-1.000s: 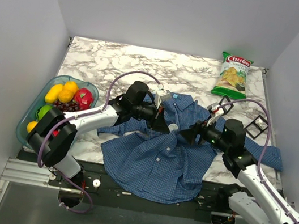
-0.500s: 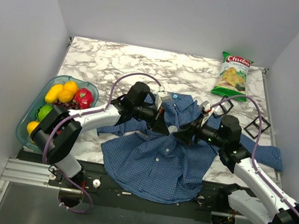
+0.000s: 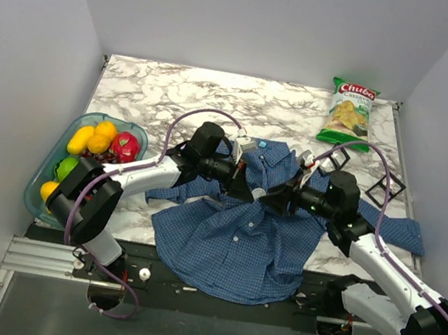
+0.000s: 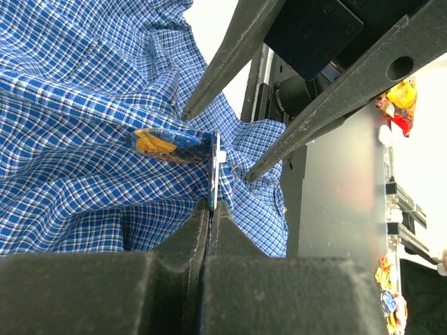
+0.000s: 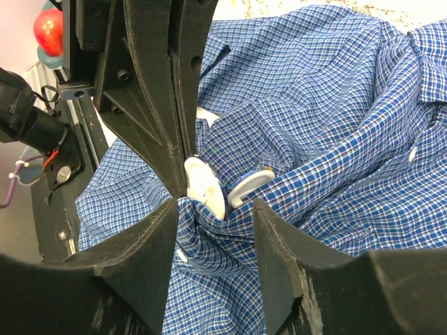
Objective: Pin the brooch onto the clothing
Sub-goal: Pin the brooch to the clothes.
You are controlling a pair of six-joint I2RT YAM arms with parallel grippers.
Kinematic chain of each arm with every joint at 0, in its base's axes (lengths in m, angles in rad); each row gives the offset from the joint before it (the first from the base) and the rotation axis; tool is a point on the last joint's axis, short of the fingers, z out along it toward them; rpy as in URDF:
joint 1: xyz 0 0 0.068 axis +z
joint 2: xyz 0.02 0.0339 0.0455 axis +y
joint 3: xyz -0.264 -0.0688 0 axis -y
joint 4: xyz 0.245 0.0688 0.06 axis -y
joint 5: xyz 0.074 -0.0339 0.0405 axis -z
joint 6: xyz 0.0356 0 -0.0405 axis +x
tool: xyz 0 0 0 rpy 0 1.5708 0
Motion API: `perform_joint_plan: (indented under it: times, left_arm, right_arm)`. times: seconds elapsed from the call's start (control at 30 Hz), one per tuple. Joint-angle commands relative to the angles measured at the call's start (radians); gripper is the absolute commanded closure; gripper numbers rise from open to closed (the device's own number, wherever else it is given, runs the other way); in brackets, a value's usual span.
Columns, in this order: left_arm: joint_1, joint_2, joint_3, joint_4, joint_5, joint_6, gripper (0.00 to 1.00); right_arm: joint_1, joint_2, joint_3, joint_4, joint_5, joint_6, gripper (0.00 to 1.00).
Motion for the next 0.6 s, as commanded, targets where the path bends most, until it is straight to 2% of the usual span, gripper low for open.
perform_joint_plan:
  times: [0.0,0.17,0.57]
  left_arm:
    - [0.007,0.002,0.025,0.027,0.048,-0.009,1.00]
    - [0.011,0.002,0.023,0.030,0.048,-0.012,1.00]
    - [0.011,0.008,0.023,0.030,0.049,-0.012,1.00]
  right_arm:
    - [-0.002,0.006,-0.005,0.018,-0.016,-0.017,0.46]
    - [-0.002,0.025,-0.002,0.019,-0.016,-0.019,0.52]
    - [-0.002,0.040,-0.002,0.036,-0.018,-0.013,0.57]
